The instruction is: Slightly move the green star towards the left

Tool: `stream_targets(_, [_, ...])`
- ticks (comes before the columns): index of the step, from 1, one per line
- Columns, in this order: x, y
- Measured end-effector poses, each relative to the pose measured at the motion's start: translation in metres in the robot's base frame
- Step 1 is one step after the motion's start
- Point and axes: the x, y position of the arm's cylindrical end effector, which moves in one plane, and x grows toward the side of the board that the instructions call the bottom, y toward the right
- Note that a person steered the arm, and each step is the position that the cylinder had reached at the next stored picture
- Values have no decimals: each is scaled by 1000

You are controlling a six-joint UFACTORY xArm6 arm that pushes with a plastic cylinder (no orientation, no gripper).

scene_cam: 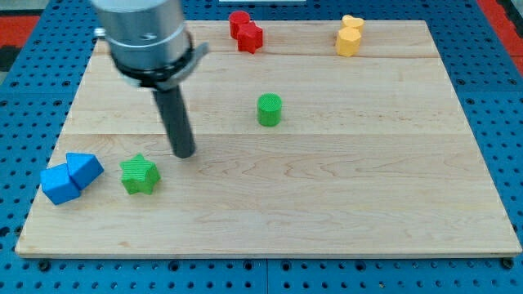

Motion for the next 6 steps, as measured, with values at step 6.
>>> stream_targets(6, [-53,185])
